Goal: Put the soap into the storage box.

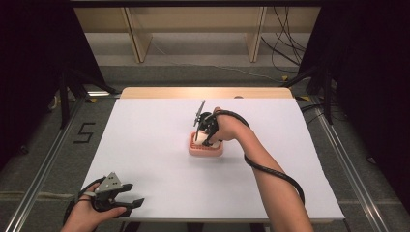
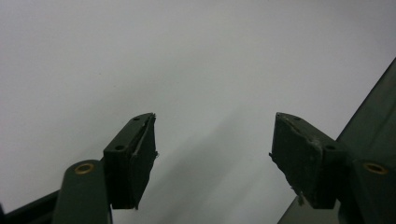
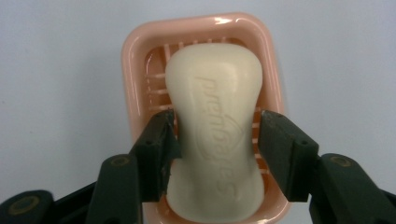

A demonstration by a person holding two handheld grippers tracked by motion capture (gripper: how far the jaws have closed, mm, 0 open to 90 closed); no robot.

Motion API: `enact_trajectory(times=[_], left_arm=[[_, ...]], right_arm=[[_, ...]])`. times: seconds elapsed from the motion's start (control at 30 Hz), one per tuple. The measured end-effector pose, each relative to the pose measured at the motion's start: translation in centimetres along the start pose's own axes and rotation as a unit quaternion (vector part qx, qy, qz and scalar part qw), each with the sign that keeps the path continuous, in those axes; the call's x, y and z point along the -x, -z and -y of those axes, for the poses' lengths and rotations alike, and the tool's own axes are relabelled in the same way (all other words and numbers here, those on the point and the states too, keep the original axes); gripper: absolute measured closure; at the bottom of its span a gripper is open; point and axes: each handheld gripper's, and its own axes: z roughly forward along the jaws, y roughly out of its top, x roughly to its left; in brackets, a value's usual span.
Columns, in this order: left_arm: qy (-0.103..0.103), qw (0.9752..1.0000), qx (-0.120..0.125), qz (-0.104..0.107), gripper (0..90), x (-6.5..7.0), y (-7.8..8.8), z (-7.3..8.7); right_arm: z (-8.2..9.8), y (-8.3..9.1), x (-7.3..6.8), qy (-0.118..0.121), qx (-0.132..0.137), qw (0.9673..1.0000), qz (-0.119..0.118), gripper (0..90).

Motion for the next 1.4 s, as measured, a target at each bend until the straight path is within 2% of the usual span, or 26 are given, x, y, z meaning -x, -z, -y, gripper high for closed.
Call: enact_trajectory(times=[0.07,0.13,0.2,0.3,0.33,0.43,0.5,0.53,0.63,0.73,0.77,0.8,0.83,0.87,0.93,0.97,1.0,1.03,1.17,1.2,1.23,1.3,1.33,1.4], left_arm=[[-0.003,1.0,0.0,-0.005,30.3,-0.1,0.0,0.0],[-0.004,1.0,0.0,-0.006,30.3,-0.1,-0.1,0.0],[-0.004,1.0,0.0,-0.006,30.3,-0.1,-0.1,0.0],[-0.002,1.0,0.001,-0.001,30.3,-0.1,0.0,0.0],[-0.003,1.0,0.0,0.002,30.3,-0.1,0.0,0.0],[-0.003,1.0,0.0,0.002,30.2,-0.1,0.0,0.0],[-0.004,1.0,0.0,0.001,30.3,-0.1,0.0,0.0],[-0.003,1.0,0.0,0.001,30.3,-0.1,0.0,0.0],[-0.003,1.0,0.0,0.001,30.3,-0.1,0.0,0.1],[-0.002,1.0,-0.002,-0.002,30.3,-0.1,-0.1,0.1],[-0.004,1.0,-0.004,-0.004,30.3,-0.1,-0.1,0.1],[0.007,1.0,-0.001,-0.004,30.3,0.0,-0.2,0.1],[0.006,0.9999,-0.001,-0.011,30.3,0.1,-0.2,0.1],[-0.002,0.9999,-0.003,-0.011,30.3,0.0,-0.2,0.1],[0.001,0.9999,-0.003,-0.01,30.3,0.0,-0.2,0.1],[0.0,1.0,-0.006,-0.003,30.3,-0.1,-0.2,0.1],[-0.001,1.0,-0.004,-0.003,30.3,-0.1,-0.2,0.2],[-0.001,1.0,-0.004,-0.004,30.3,-0.1,-0.3,0.2],[-0.005,0.9999,-0.01,-0.006,30.3,-0.1,-0.2,0.2],[-0.003,0.9999,-0.009,-0.007,30.3,-0.1,-0.2,0.2],[0.007,0.9999,-0.009,-0.007,30.3,0.0,-0.3,0.3],[0.006,0.9999,-0.01,-0.007,30.3,0.0,-0.3,0.3],[-0.003,0.9999,-0.011,-0.008,30.3,-0.1,-0.3,0.2],[-0.002,0.9999,-0.011,-0.008,30.3,-0.1,-0.3,0.2]], right_arm=[[0.2,0.4,-0.1,-0.013,0.005,0.9999,0.003,42.5],[0.5,0.7,-0.2,-0.016,0.013,0.9998,-0.001,41.1],[0.8,1.2,-0.5,-0.038,0.013,0.9992,0.006,40.1],[1.5,1.8,-0.9,-0.044,0.03,0.9985,0.015,39.6],[1.8,1.9,-0.9,-0.039,0.041,0.9983,0.014,39.8],[2.8,2.3,-1.3,-0.049,0.065,0.9965,0.016,39.8],[3.5,2.5,-1.7,-0.053,0.079,0.9951,0.028,40.0],[4.1,2.7,-2.1,-0.068,0.088,0.9934,0.031,40.1],[5.4,3.0,-2.6,-0.067,0.111,0.9908,0.038,40.6],[6.8,3.2,-3.5,-0.093,0.124,0.9871,0.039,40.7],[7.2,3.1,-3.6,-0.088,0.135,0.9859,0.045,40.8],[7.7,3.2,-4.0,-0.096,0.136,0.985,0.048,40.8],[8.0,3.2,-4.2,-0.096,0.138,0.9846,0.047,40.8],[8.6,3.2,-4.6,-0.109,0.142,0.9826,0.049,40.8],[9.3,3.2,-5.0,-0.103,0.146,0.9826,0.05,40.9],[9.5,3.1,-5.2,-0.108,0.147,0.9818,0.052,41.0],[10.0,3.0,-5.4,-0.108,0.15,0.9809,0.059,41.0],[10.4,3.1,-5.8,-0.12,0.15,0.9798,0.055,41.0],[11.8,3.0,-6.6,-0.132,0.157,0.9771,0.056,41.3],[12.1,2.9,-6.8,-0.134,0.163,0.9754,0.062,41.3],[12.4,2.9,-7.1,-0.144,0.163,0.974,0.064,41.7],[13.0,3.0,-7.4,-0.139,0.171,0.9727,0.072,41.8],[13.3,3.1,-7.6,-0.148,0.175,0.9705,0.075,41.8],[13.9,3.2,-7.9,-0.148,0.184,0.969,0.073,41.9]])
